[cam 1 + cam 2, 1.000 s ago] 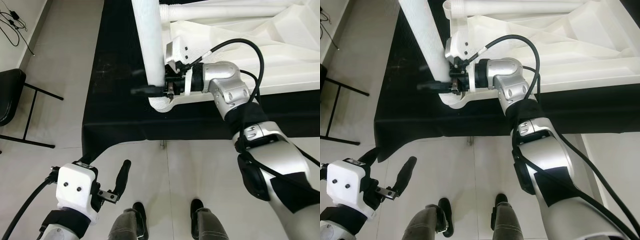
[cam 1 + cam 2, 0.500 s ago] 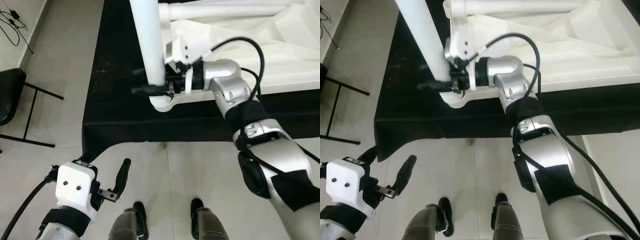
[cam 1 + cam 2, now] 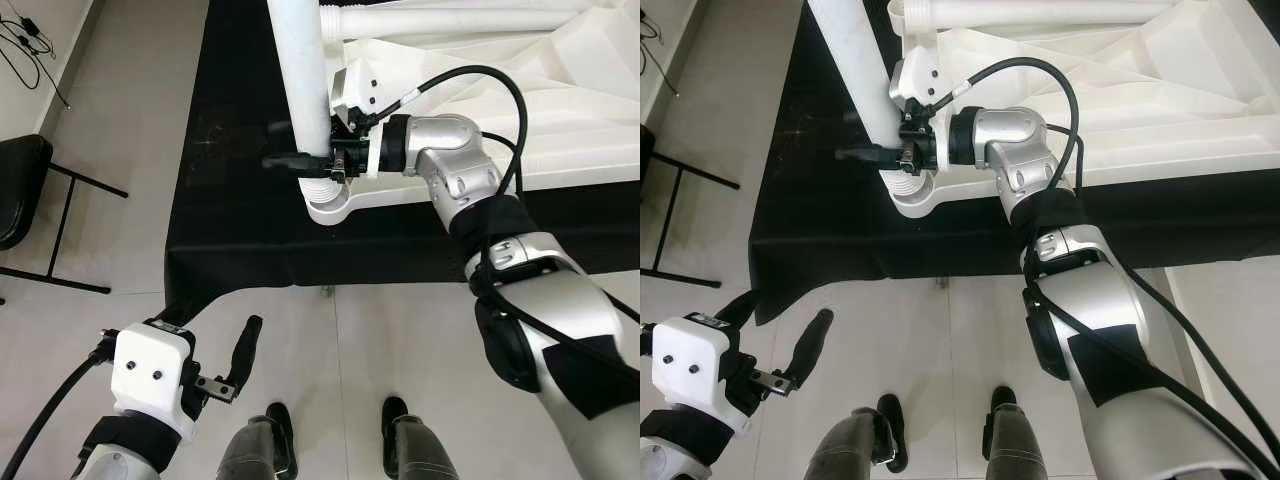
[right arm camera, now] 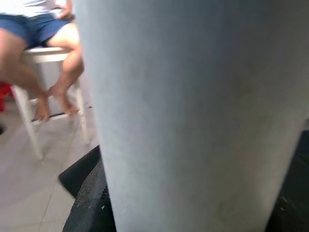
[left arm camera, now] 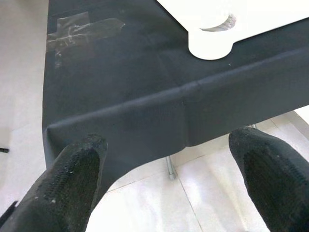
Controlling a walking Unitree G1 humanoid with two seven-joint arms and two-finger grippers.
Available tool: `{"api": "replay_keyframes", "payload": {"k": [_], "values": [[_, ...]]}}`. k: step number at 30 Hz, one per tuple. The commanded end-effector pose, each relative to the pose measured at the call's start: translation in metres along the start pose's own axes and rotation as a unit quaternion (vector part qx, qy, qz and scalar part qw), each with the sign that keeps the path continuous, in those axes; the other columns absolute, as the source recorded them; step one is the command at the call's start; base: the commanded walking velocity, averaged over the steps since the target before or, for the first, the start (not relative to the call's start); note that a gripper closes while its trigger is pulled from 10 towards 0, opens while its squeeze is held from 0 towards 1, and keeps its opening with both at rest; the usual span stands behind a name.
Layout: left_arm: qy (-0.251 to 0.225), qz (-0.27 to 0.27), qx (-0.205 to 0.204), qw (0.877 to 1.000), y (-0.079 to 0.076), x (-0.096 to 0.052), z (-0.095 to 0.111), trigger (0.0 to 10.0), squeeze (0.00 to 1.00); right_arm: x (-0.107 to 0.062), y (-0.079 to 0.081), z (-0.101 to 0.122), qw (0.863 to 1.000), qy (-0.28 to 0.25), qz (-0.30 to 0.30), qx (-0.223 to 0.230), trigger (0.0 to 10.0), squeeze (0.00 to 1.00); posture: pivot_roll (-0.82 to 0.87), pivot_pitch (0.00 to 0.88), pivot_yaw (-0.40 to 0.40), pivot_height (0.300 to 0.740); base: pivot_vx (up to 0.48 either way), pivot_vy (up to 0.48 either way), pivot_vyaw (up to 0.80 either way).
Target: Building children table
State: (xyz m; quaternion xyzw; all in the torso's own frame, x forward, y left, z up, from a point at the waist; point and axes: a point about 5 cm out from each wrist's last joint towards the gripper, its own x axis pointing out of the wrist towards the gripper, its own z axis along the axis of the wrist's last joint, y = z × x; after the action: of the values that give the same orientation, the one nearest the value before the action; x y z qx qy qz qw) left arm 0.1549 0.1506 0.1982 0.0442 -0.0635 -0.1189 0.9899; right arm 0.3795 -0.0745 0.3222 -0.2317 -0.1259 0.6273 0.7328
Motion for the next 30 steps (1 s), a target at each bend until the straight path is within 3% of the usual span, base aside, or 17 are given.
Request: {"api": "replay_keyframes", "payload": {"k": [1,11,22,27,30], "values": [[0.019,0.01,0.001,1.0,0.003,-0.002,-0.006,10.0,0.0,0.002,0.014,-0.025,0.998,0.043,0.036,0.032,10.0,0.0,0.11,0.449,0.09,0.74,0.0,0.0,0.0],[0.019,0.011,0.001,1.0,0.003,-0.002,-0.007,10.0,0.0,-0.002,0.021,-0.031,0.994,0.062,0.088,0.036,10.0,0.0,0.11,0.452,0.09,0.74,0.0,0.0,0.0],[0.018,0.013,0.002,1.0,0.004,-0.001,-0.007,10.0,0.0,0.003,0.037,-0.028,0.976,0.056,0.204,0.044,10.0,0.0,0.1,0.457,0.088,0.74,0.0,0.0,0.0],[0.018,0.013,0.002,1.0,0.005,0.0,-0.007,10.0,0.0,0.009,0.039,-0.025,0.975,0.038,0.214,0.055,10.0,0.0,0.1,0.455,0.087,0.74,0.0,0.0,0.0],[0.017,0.013,0.002,1.0,0.005,0.0,-0.008,10.0,0.0,0.017,0.032,-0.026,0.985,0.032,0.154,0.068,10.0,0.0,0.1,0.456,0.083,0.74,0.0,0.0,0.0]]}}
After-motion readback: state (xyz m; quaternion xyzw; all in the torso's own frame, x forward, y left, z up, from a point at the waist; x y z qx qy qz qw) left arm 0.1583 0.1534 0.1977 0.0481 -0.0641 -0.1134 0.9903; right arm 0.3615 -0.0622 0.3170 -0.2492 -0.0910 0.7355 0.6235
